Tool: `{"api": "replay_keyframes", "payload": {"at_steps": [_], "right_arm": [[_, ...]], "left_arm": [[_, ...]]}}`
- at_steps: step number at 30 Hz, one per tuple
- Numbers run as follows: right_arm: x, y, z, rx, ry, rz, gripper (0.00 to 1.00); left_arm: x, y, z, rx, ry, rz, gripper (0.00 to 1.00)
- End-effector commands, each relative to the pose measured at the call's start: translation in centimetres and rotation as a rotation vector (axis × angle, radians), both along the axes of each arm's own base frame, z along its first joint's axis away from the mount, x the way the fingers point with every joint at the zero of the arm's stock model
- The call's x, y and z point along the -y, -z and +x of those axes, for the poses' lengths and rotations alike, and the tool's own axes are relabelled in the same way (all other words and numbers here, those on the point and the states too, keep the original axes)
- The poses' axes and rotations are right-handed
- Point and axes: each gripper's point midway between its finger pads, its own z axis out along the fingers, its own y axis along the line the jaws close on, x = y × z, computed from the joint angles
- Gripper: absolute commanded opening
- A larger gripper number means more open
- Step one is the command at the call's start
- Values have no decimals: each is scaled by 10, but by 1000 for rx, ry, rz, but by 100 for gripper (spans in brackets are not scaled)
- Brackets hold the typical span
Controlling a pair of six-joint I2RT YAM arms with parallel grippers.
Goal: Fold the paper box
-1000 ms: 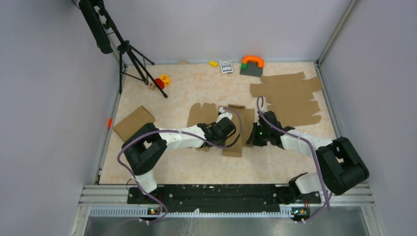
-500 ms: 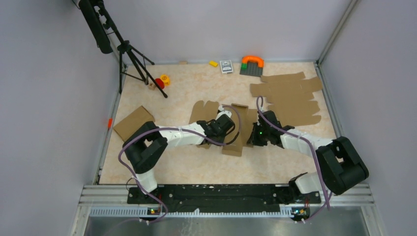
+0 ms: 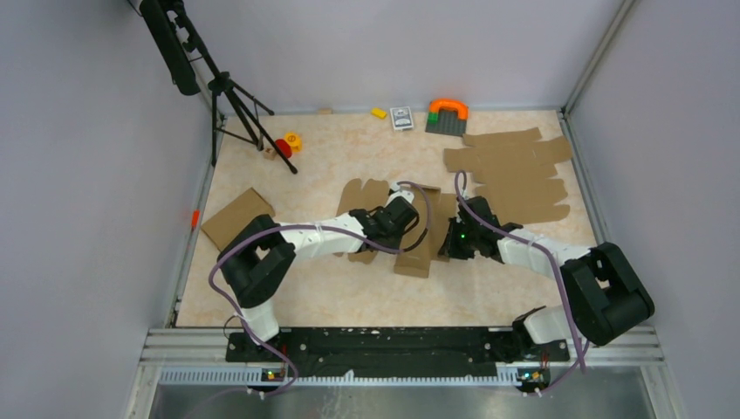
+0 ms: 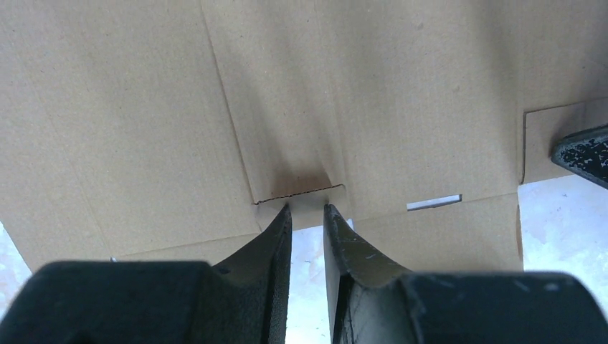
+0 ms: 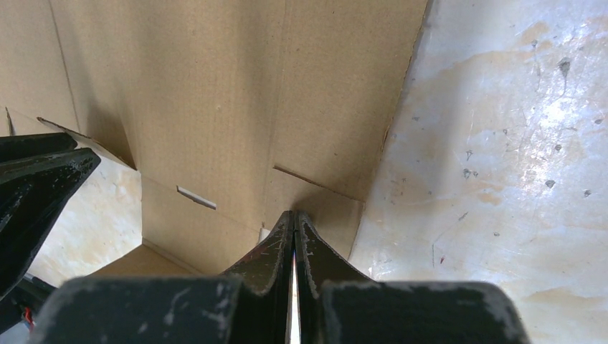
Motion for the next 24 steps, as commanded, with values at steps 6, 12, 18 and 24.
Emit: {"api": "replay_keyframes", "payload": {"at_steps": [6, 12, 18, 24], "right_arm": [[36, 35, -32, -128, -1, -179, 0], [37, 33, -30, -122, -6, -189, 0], [47, 21, -25, -119, 5, -290, 0], [49, -5, -12, -58, 41, -335, 12]], "left_arm": [[6, 3, 11, 8, -4, -2, 24], [3, 27, 4, -44, -6, 22, 22], [0, 40, -2, -69, -8, 26, 21], [-5, 42, -3, -68, -11, 47, 21]]}}
